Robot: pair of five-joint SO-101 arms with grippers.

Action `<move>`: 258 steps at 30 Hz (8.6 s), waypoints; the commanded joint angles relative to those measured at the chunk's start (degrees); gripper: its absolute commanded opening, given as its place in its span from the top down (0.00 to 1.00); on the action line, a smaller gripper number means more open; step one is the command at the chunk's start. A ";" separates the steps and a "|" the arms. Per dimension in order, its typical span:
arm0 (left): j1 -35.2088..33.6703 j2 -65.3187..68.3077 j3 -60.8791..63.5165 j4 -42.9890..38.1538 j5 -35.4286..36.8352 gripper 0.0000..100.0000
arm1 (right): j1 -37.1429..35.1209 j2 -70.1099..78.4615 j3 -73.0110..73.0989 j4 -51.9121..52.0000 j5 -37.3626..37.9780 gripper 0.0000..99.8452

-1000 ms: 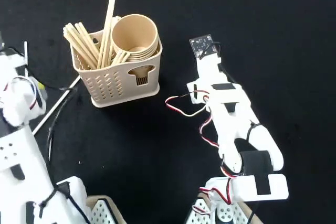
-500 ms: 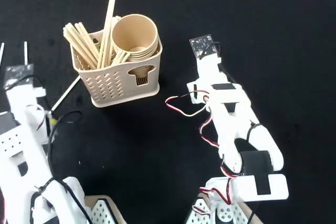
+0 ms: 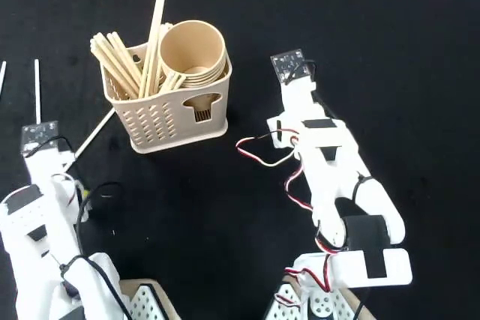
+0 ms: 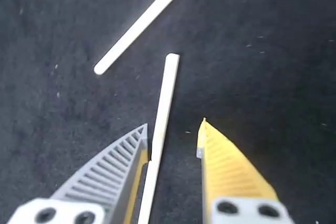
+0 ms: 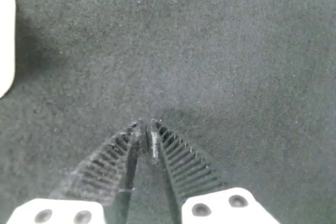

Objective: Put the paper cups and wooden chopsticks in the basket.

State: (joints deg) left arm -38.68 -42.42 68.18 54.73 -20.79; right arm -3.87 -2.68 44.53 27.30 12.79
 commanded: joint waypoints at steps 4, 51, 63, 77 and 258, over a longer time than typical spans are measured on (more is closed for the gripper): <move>-2.77 0.00 0.13 -1.76 -1.85 0.84 | -0.44 -0.31 -1.19 -0.79 0.44 0.99; -2.33 -12.48 -33.89 17.85 3.43 0.97 | -0.26 -0.22 -1.19 -0.79 0.44 0.99; 9.01 -21.54 -51.74 -14.24 35.78 0.97 | -0.26 -0.31 -1.19 -0.79 0.44 0.99; 27.21 -22.07 -25.45 -52.48 36.04 0.97 | -0.44 -0.31 -1.27 -0.79 0.44 0.99; 31.96 -7.21 -42.07 -2.64 22.42 0.87 | -1.58 -0.22 -0.75 -1.05 2.90 0.99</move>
State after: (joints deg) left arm -6.15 -50.33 36.44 40.48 1.71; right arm -4.75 -2.68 44.53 27.30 15.16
